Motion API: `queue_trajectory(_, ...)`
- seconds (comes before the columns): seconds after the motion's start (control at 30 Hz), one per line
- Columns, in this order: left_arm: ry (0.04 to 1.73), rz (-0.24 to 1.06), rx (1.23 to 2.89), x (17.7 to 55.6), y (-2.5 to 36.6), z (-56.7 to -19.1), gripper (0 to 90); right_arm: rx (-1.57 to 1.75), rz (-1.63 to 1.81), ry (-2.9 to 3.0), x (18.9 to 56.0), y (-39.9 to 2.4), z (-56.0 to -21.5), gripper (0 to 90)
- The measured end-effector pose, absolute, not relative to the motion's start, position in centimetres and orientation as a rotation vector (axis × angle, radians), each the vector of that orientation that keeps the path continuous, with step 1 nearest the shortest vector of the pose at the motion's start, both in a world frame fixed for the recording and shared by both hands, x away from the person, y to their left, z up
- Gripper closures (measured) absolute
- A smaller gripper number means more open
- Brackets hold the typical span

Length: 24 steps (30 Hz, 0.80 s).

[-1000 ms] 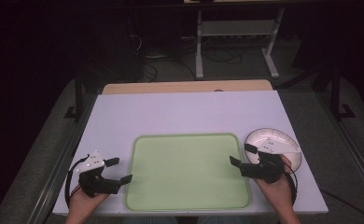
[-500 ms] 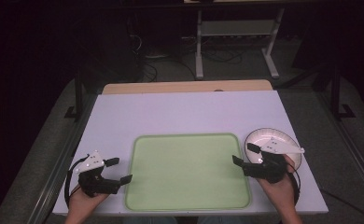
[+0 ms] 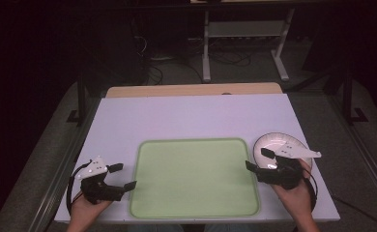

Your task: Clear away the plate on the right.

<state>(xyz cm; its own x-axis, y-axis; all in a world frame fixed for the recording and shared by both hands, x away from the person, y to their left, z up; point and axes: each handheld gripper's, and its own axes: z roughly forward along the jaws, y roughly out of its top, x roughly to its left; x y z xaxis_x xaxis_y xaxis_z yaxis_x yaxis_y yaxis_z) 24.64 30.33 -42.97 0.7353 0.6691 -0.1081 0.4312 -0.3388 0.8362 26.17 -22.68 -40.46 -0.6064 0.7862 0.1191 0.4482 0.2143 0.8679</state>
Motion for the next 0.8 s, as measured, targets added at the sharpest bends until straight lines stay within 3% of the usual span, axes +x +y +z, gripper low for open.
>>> queue_trajectory(0.8,0.845,0.316,1.984,24.6,30.3,-43.1,13.3,1.227,1.298,2.136,24.5,-26.9,-40.4,22.7)
